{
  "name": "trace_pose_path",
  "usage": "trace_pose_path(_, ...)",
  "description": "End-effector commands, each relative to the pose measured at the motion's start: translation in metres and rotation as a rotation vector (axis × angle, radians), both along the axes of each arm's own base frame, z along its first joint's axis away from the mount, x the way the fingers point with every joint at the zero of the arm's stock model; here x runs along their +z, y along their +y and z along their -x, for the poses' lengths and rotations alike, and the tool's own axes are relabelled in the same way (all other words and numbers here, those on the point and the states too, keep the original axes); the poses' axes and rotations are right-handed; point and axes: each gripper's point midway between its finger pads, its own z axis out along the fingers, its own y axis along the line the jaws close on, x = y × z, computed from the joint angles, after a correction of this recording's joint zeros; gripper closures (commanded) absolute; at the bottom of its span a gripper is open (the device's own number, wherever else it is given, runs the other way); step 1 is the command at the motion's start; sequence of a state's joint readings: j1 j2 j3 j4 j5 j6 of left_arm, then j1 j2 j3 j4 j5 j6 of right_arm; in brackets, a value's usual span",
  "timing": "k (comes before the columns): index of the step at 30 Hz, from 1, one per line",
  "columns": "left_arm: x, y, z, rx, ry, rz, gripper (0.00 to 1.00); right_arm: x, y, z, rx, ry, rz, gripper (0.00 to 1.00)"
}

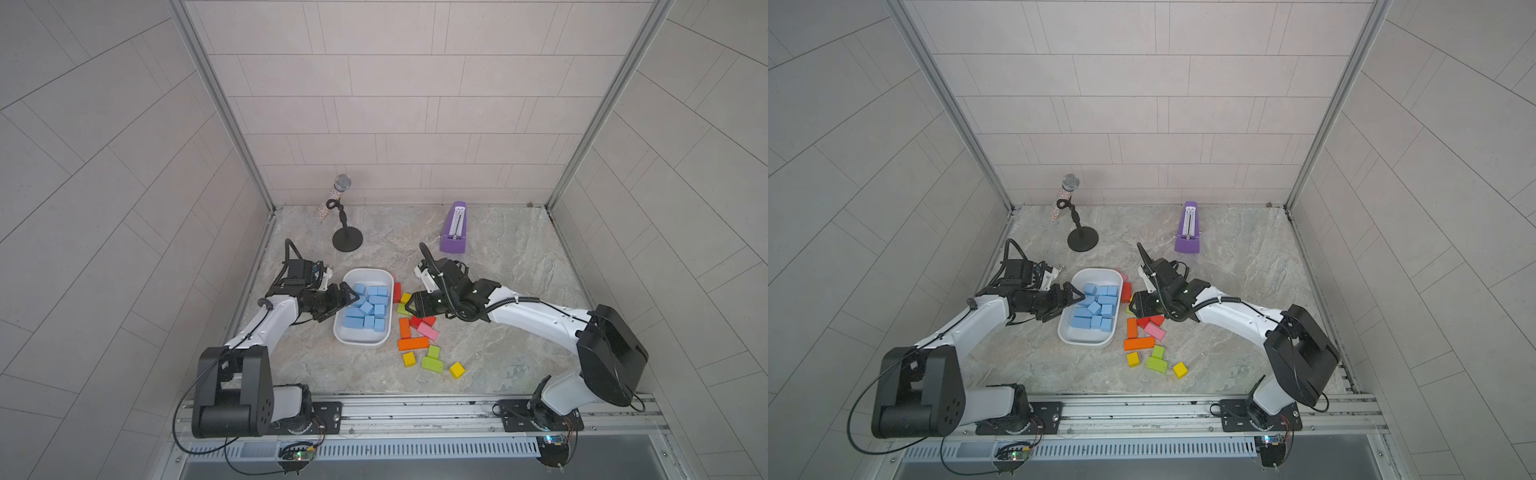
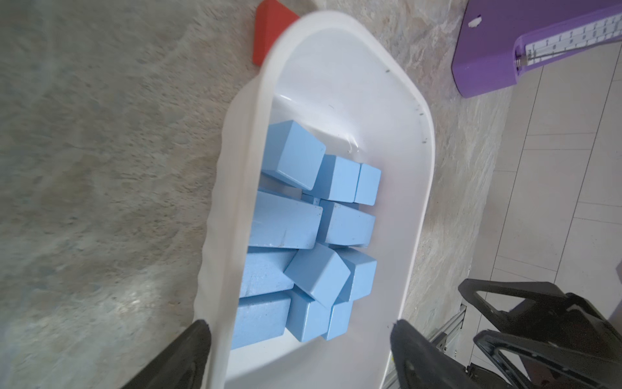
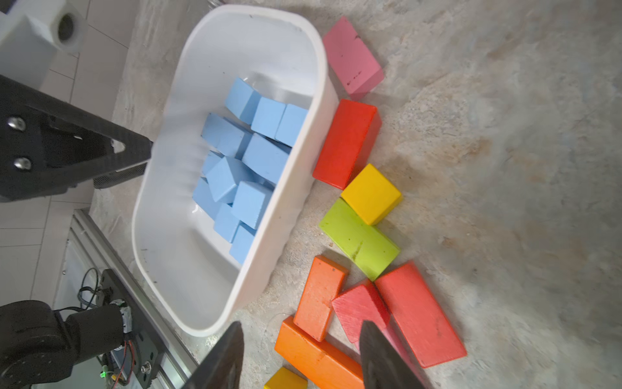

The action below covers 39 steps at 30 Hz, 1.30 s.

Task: Pick out the blue building blocks
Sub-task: Move the storage box to the center of the board, then reset both arms

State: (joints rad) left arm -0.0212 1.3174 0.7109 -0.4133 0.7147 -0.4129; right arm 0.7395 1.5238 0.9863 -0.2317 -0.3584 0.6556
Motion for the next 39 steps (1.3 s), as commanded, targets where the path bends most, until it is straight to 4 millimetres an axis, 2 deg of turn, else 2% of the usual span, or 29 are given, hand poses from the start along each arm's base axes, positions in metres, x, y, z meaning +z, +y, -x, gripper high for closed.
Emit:
trace_pose_path(1,0.001,-0.023,-0.003,-0.041,-0.002,0.055,0.12,0.006,-0.005,-0.002,-0.043,0.005,-0.056,0.43)
trace_pose_path(9,0.0,-0.071,0.002,-0.209,-0.023,0.04,0.12,0.009,-0.042,-0.004,-0.123,-0.003,-0.064,0.43)
trace_pose_path(12,0.001,-0.072,-0.004,-0.227,-0.044,0.013,0.12,0.014,-0.057,-0.005,-0.152,-0.021,-0.059,0.43)
trace_pose_path(15,0.015,-0.063,-0.012,-0.271,-0.125,-0.073,0.12,0.02,-0.079,-0.01,-0.194,-0.065,-0.041,0.42)
trace_pose_path(17,0.029,-0.05,-0.022,-0.274,-0.193,-0.144,0.11,0.022,-0.103,-0.017,-0.239,-0.116,-0.009,0.4)
trace_pose_path(18,0.037,-0.04,-0.03,-0.264,-0.231,-0.174,0.11,0.022,-0.121,-0.023,-0.284,-0.139,0.013,0.15)
trace_pose_path(19,0.045,-0.028,-0.039,-0.252,-0.279,-0.216,0.11,0.022,-0.14,-0.029,-0.327,-0.165,0.035,0.0)
trace_pose_path(20,0.052,-0.014,-0.047,-0.227,-0.319,-0.255,0.1,0.024,-0.158,-0.034,-0.371,-0.191,0.057,0.0)
trace_pose_path(22,0.065,0.017,-0.065,-0.171,-0.417,-0.349,0.0,0.028,-0.201,-0.046,-0.477,-0.252,0.116,0.0)
trace_pose_path(24,0.072,0.049,-0.077,-0.091,-0.484,-0.466,0.0,0.033,-0.237,-0.056,-0.549,-0.322,0.161,0.0)
trace_pose_path(28,0.071,0.095,-0.09,0.046,-0.59,-0.614,0.0,0.041,-0.288,-0.072,-0.644,-0.437,0.209,0.0)
trace_pose_path(31,0.058,0.13,-0.087,0.249,-0.603,-0.711,0.0,0.027,-0.32,-0.076,-0.713,-0.443,0.232,0.0)
trace_pose_path(33,0.047,0.142,-0.083,0.333,-0.633,-0.749,0.0,0.021,-0.337,-0.078,-0.753,-0.46,0.241,0.0)
trace_pose_path(35,0.044,0.143,-0.085,0.362,-0.708,-0.75,0.0,0.015,-0.348,-0.079,-0.782,-0.497,0.265,0.0)
trace_pose_path(39,0.033,0.126,-0.084,0.303,-0.856,-0.711,0.0,0.009,-0.36,-0.081,-0.81,-0.622,0.317,0.0)
